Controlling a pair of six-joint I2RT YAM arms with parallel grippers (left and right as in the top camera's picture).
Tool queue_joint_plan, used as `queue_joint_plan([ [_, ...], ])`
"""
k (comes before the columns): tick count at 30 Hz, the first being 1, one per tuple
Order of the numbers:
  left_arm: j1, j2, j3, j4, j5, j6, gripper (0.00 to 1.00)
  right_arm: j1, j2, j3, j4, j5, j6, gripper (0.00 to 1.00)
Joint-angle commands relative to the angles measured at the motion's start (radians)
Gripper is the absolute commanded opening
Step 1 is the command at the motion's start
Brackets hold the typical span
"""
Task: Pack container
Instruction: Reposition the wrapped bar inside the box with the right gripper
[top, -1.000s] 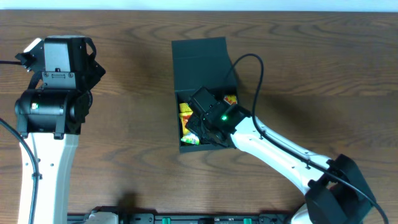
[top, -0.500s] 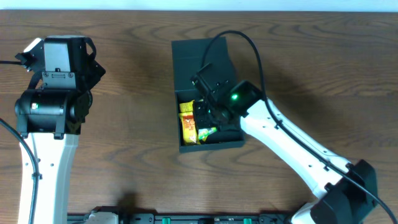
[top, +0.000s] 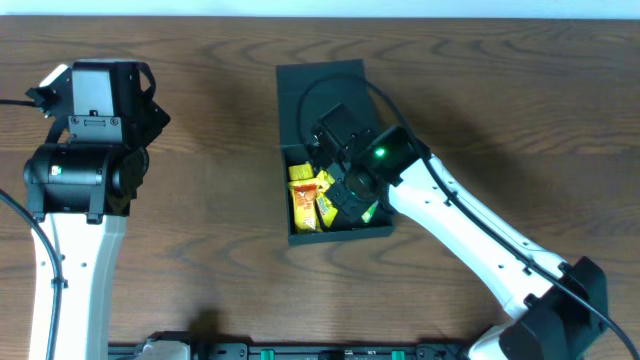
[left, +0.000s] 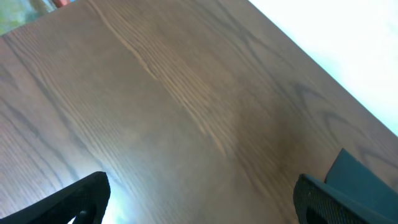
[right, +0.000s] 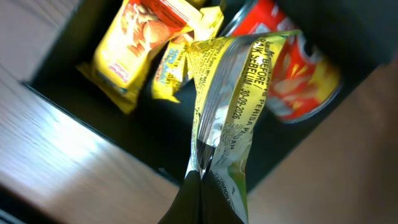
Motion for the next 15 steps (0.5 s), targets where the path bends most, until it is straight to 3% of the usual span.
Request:
queue_joint_plan([
  [1,0.003,0.006,0.011,-0.014,-0.015,-0.003,0.95,-0.011,-0.002,0.013,0.005,-0.024,-0.251,0.01],
  [8,0.003,0.006,0.011,-0.019,-0.015,-0.003,0.95,-0.055,-0.002,0.013,-0.058,-0.283,-0.566,0.01],
  [15,0.003,0.006,0.011,-0.019,-0.016,-0.003,0.95,-0.131,-0.002,0.013,-0.065,-0.330,-0.723,0.01],
])
